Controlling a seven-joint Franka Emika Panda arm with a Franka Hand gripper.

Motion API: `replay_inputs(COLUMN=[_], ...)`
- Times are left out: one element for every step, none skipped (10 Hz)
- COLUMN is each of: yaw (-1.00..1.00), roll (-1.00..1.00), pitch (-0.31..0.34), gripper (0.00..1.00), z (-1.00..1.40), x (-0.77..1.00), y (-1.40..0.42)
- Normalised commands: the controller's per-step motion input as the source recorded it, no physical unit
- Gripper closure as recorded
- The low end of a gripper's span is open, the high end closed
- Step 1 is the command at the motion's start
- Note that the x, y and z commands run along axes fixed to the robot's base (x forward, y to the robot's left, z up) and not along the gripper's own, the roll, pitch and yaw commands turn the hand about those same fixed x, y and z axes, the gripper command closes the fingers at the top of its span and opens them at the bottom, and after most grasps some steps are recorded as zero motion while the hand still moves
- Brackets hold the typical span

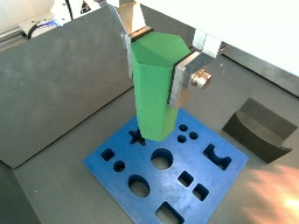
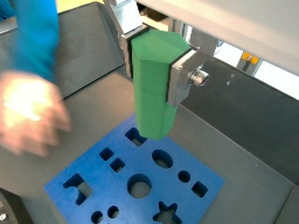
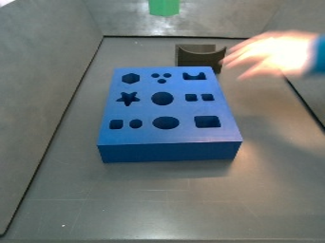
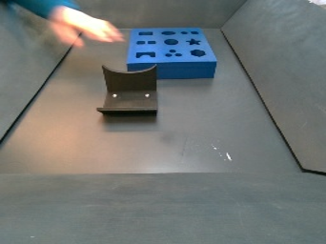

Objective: Insert the hexagon object.

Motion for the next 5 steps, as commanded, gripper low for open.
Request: replay_inputs(yaw=[0.00,0.00,0.04,0.08,0.11], roll=[0.00,0.00,0.04,0.04,0.00], pitch=[-0.027,-0.116,-0.074,-0.091,-0.073], gripper=[1.00,1.00,1.00,1.00,1.00], z=[0.00,-1.00,-1.00,-1.00,-1.00], x=[-0.02,-0.32,-0.56,-0.54,-0.49], y=[0.00,0.57,0.72,0.71,0.71])
